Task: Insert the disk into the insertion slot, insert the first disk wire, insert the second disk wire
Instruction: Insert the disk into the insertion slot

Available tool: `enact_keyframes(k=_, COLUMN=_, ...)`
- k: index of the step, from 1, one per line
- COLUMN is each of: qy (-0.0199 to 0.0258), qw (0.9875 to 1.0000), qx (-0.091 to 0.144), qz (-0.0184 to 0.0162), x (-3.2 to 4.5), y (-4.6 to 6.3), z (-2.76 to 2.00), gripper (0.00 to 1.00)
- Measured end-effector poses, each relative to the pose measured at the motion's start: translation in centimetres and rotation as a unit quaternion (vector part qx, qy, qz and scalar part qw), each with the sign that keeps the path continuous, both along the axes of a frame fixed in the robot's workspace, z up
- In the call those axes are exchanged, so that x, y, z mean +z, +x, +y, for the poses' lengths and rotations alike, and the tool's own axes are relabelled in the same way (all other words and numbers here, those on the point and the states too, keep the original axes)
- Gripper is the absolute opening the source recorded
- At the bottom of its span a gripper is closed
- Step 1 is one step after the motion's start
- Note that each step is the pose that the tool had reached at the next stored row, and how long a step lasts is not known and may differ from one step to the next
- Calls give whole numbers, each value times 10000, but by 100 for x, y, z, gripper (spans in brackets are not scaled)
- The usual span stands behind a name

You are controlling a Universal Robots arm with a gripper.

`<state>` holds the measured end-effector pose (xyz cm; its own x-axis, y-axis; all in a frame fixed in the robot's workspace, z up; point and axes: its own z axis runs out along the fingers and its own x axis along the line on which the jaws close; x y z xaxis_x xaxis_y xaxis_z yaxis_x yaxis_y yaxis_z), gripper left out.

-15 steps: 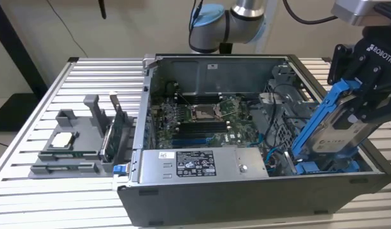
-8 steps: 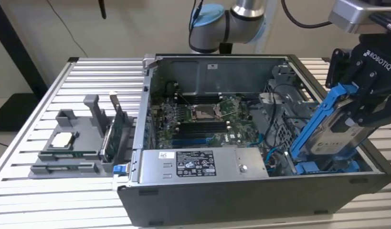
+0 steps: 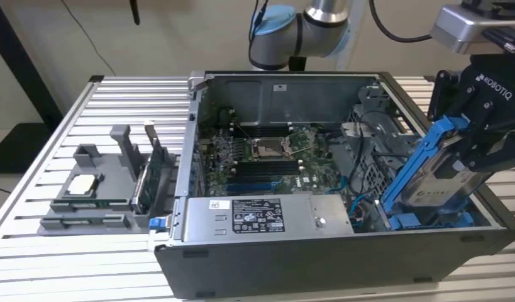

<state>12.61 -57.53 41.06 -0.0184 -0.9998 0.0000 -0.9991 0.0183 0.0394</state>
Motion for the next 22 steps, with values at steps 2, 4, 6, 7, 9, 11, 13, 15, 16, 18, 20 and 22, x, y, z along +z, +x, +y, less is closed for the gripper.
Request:
enact_keyframes(k=2, qy=3, qw=10000, qx=0, qz=0, x=-18, y=1, z=0, gripper=33)
enact_keyframes(k=4, qy=9, qw=10000, qx=-3, qz=0, x=-43, y=2, z=0, gripper=33)
enact_keyframes(k=6, qy=13, qw=10000, qx=-6, qz=0, x=-72, y=2, z=0, gripper=33)
enact_keyframes(k=7, qy=15, qw=10000, qx=-8, qz=0, x=-89, y=2, z=0, gripper=33)
enact_keyframes(k=9, qy=17, qw=10000, qx=-15, qz=0, x=-124, y=1, z=0, gripper=33)
enact_keyframes(k=11, qy=18, qw=10000, qx=-32, qz=0, x=-155, y=1, z=0, gripper=33)
enact_keyframes(k=13, qy=17, qw=10000, qx=-55, qz=0, x=-187, y=1, z=0, gripper=33)
enact_keyframes(k=15, qy=18, qw=10000, qx=-76, qz=0, x=-223, y=1, z=1, gripper=33)
enact_keyframes(k=16, qy=18, qw=10000, qx=-87, qz=0, x=-241, y=1, z=1, gripper=33)
enact_keyframes(k=18, qy=18, qw=9999, qx=-106, qz=0, x=-278, y=1, z=1, gripper=33)
enact_keyframes(k=20, qy=18, qw=9999, qx=-120, qz=0, x=-314, y=1, z=1, gripper=33)
enact_keyframes(k=22, qy=18, qw=9999, qx=-132, qz=0, x=-348, y=1, z=1, gripper=33)
